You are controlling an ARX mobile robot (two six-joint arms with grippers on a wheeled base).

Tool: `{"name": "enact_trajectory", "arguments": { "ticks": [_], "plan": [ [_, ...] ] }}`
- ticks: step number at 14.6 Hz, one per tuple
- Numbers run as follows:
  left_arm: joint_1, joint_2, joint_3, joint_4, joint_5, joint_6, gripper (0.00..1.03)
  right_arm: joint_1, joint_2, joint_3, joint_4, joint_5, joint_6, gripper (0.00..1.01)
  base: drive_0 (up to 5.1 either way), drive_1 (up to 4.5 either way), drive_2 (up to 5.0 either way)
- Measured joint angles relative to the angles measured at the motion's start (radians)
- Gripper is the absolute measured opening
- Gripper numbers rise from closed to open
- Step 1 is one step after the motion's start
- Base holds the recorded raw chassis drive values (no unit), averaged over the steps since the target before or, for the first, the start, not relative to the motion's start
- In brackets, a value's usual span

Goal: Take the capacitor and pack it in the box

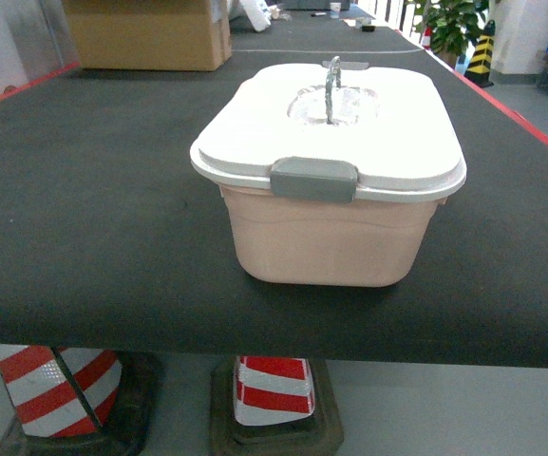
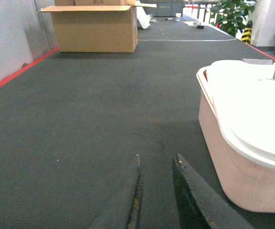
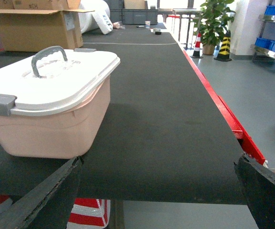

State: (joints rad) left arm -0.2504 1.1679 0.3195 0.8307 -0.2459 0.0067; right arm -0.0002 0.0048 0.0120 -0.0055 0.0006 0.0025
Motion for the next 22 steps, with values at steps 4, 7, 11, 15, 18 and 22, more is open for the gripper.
{"name": "enact_trajectory", "arguments": {
  "ticks": [4, 7, 11, 15, 18, 22],
  "plan": [
    [0.095, -0.186, -0.146, -0.037, 0.086, -0.003, 0.02, 0.000, 0.000, 0.000, 0.000, 0.000, 0.000, 0.98, 0.0, 0.00, 0.0],
    [0.147, -0.326, -0.214, -0.105, 0.135, -0.003, 0.02, 0.000, 0.000, 0.000, 0.000, 0.000, 0.000, 0.98, 0.0, 0.00, 0.0],
    [0.256, -0.471, -0.290, -0.140, 0.231, -0.005, 0.02, 0.000, 0.000, 0.000, 0.000, 0.000, 0.000, 0.98, 0.0, 0.00, 0.0],
    [0.249, -0.643, -0.306, -0.307, 0.245, -0.005, 0.02, 0.000, 0.000, 0.000, 0.000, 0.000, 0.000, 0.98, 0.0, 0.00, 0.0],
    [0.249, -0.756, -0.306, -0.423, 0.246, -0.005, 0.02, 0.000, 0.000, 0.000, 0.000, 0.000, 0.000, 0.98, 0.0, 0.00, 0.0],
    [0.249, -0.877, -0.306, -0.538, 0.246, -0.005, 0.02, 0.000, 0.000, 0.000, 0.000, 0.000, 0.000, 0.98, 0.0, 0.00, 0.0]
  ]
}}
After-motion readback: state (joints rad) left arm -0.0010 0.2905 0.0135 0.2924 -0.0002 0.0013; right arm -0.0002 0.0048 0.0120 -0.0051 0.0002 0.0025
